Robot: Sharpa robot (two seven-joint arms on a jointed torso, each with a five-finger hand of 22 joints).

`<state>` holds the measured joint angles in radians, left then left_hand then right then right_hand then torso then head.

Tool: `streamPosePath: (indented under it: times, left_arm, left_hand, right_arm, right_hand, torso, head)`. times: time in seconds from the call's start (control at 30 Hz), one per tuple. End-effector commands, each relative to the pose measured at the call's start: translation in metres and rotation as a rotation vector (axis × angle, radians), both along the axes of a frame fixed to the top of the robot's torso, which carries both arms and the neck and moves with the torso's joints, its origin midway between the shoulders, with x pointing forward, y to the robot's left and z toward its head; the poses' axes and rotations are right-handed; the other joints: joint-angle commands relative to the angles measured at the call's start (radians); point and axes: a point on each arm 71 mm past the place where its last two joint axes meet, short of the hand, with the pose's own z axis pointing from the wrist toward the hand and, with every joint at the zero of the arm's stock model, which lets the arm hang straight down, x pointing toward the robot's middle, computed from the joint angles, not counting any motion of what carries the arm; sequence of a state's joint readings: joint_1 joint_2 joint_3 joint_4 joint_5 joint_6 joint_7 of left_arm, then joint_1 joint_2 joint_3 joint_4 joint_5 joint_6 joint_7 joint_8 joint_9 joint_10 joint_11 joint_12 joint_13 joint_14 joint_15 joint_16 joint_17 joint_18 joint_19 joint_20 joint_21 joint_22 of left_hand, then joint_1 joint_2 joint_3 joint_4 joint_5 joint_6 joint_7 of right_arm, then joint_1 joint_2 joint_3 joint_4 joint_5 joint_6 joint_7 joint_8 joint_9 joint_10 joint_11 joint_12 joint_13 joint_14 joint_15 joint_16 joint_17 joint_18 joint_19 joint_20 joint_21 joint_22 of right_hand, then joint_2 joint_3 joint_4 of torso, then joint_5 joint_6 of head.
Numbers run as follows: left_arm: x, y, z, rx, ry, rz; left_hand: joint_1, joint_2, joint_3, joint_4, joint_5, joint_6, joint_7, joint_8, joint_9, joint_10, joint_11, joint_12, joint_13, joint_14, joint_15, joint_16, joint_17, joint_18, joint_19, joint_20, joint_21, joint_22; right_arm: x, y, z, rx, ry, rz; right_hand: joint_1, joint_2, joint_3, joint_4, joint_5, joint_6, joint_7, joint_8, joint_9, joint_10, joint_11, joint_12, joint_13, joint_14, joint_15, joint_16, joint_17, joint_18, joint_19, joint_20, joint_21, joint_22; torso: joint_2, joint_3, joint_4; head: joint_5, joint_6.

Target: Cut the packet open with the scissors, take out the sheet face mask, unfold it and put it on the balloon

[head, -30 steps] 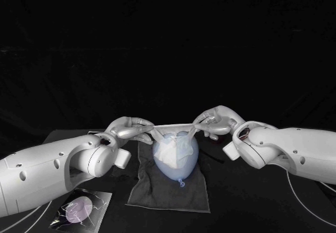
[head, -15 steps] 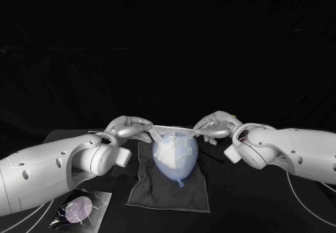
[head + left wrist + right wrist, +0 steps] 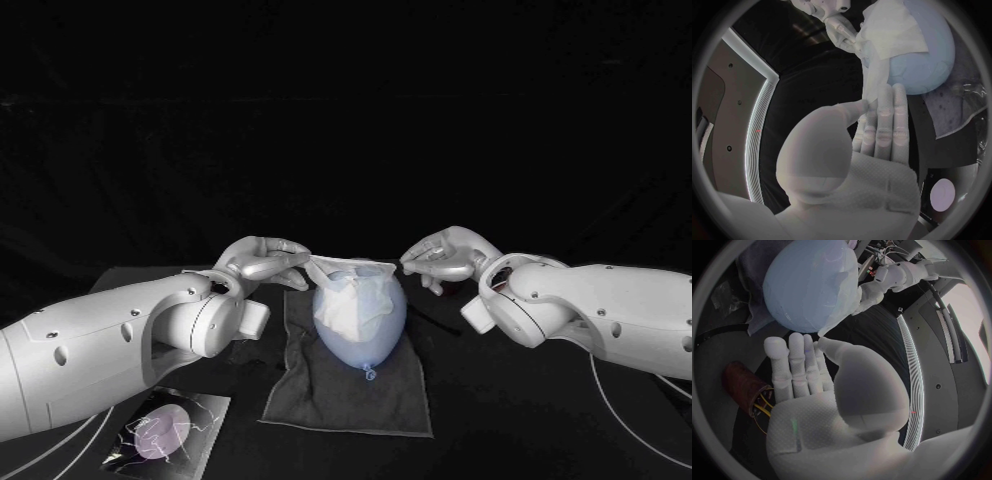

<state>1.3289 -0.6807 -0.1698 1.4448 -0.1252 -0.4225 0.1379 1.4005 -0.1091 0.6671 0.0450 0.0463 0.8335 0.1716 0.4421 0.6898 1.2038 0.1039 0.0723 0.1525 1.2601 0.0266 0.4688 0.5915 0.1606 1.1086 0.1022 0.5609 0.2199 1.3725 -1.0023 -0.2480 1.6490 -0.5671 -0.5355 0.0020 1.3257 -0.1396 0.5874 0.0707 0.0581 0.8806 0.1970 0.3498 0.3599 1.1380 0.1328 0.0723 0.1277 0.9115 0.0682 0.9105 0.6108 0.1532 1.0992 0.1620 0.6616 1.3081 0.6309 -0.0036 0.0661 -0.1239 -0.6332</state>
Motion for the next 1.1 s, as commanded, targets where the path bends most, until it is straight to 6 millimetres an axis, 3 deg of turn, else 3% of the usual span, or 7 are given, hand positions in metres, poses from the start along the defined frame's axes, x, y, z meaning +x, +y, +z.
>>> streamPosePath:
  times: [0.03, 0.23, 0.5, 0.8, 0.97, 1.0, 1.1]
  left_arm:
    - [0.001, -0.001, 0.001, 0.014, -0.007, -0.006]
    - [0.001, -0.001, 0.0, 0.017, 0.002, -0.014]
    - [0.003, 0.003, 0.0, 0.029, 0.004, -0.003]
    - [0.005, 0.013, 0.0, 0.032, -0.01, 0.022]
    - [0.003, 0.021, 0.001, 0.014, -0.035, 0.013]
    - [0.002, 0.023, 0.001, 0.008, -0.044, 0.008]
    - [-0.001, 0.026, 0.002, -0.007, -0.07, -0.008]
  left_hand:
    - [0.014, -0.009, -0.011, -0.01, 0.006, -0.006, 0.018, -0.038, 0.015, -0.033, 0.012, -0.007, -0.017, -0.024, 0.009, 0.018, 0.019, 0.012, -0.024, 0.0, 0.026, 0.018]
    - [0.03, -0.039, -0.013, -0.036, 0.006, -0.055, 0.058, -0.143, -0.097, -0.162, 0.051, -0.01, -0.081, -0.06, 0.028, 0.043, 0.032, 0.006, -0.086, 0.011, 0.107, 0.072]
    - [0.062, -0.053, -0.035, -0.078, 0.004, -0.117, 0.079, -0.205, -0.178, -0.283, 0.072, -0.01, -0.09, -0.075, 0.042, 0.05, 0.02, 0.013, -0.133, 0.031, 0.165, 0.108]
    - [0.065, -0.05, -0.052, -0.089, 0.004, -0.128, 0.081, -0.208, -0.202, -0.309, 0.076, 0.001, -0.086, -0.094, 0.05, 0.048, 0.009, 0.016, -0.162, 0.045, 0.177, 0.114]
    - [0.022, -0.046, -0.071, -0.054, 0.004, -0.047, 0.063, -0.16, -0.207, -0.199, 0.058, 0.067, -0.072, -0.119, 0.043, 0.07, 0.01, 0.021, -0.191, 0.05, 0.182, 0.116]
    - [-0.001, -0.052, -0.081, -0.035, 0.003, -0.005, 0.044, -0.14, -0.21, -0.145, 0.042, 0.093, -0.068, -0.126, 0.037, 0.083, 0.012, 0.023, -0.198, 0.05, 0.176, 0.111]
    - [-0.028, -0.069, -0.094, -0.011, 0.003, 0.022, 0.032, -0.133, -0.221, -0.113, 0.033, 0.102, -0.069, -0.155, 0.039, 0.084, 0.011, 0.019, -0.219, 0.055, 0.15, 0.096]
  right_arm:
    - [0.001, -0.001, 0.001, 0.006, -0.025, -0.017]
    - [0.002, -0.003, 0.0, 0.003, -0.027, -0.034]
    - [0.003, -0.007, 0.001, 0.003, -0.054, -0.054]
    - [0.002, -0.004, 0.005, -0.002, -0.11, -0.017]
    - [0.001, 0.001, 0.006, -0.01, -0.126, 0.036]
    - [0.0, 0.002, 0.006, -0.011, -0.127, 0.048]
    - [-0.001, 0.004, 0.007, -0.018, -0.135, 0.076]
  right_hand:
    - [-0.002, -0.009, -0.007, 0.003, -0.005, -0.02, 0.012, -0.018, -0.009, -0.029, 0.011, -0.004, -0.013, -0.033, 0.012, 0.005, -0.004, 0.021, -0.054, 0.01, -0.083, 0.002]
    - [0.002, -0.019, -0.022, 0.01, -0.005, -0.042, 0.027, -0.044, -0.022, -0.068, 0.027, 0.005, -0.035, -0.084, 0.028, 0.014, -0.013, 0.023, -0.079, 0.028, -0.108, -0.01]
    - [0.011, -0.022, -0.046, 0.017, -0.006, -0.045, 0.037, -0.064, -0.033, -0.104, 0.04, 0.031, -0.056, -0.177, 0.047, -0.003, -0.054, 0.026, -0.127, 0.048, -0.166, -0.047]
    - [0.031, -0.009, -0.072, 0.019, -0.005, 0.01, 0.025, -0.077, -0.044, -0.097, 0.034, 0.074, -0.064, -0.22, 0.058, -0.183, -0.237, 0.029, -0.194, 0.063, -0.33, -0.197]
    - [0.042, -0.01, -0.086, 0.017, -0.005, 0.045, 0.012, -0.104, -0.055, -0.074, 0.028, 0.061, -0.067, -0.126, 0.056, -0.36, -0.361, 0.029, -0.211, 0.07, -0.474, -0.368]
    - [0.037, -0.015, -0.093, 0.021, -0.003, 0.053, 0.012, -0.108, -0.056, -0.065, 0.027, 0.057, -0.065, -0.097, 0.059, -0.398, -0.38, 0.028, -0.207, 0.07, -0.504, -0.409]
    - [0.04, -0.017, -0.102, 0.023, -0.003, 0.06, 0.013, -0.125, -0.06, -0.059, 0.028, 0.037, -0.065, -0.054, 0.063, -0.476, -0.412, 0.028, -0.201, 0.075, -0.568, -0.503]
  torso:
    - [0.0, 0.0003, 0.0002]
    - [0.0, 0.0002, 0.0004]
    - [-0.001, 0.0001, 0.0]
    - [-0.001, 0.0002, -0.0002]
    - [0.0, 0.0006, 0.0008]
    - [0.0, 0.0006, 0.0008]
    - [0.0, 0.0001, 0.0008]
  head:
    - [0.0, -0.001]
    - [0.001, -0.001]
    - [0.001, 0.0]
    - [0.002, -0.004]
    - [0.003, -0.008]
    - [0.003, -0.008]
    - [0.002, -0.009]
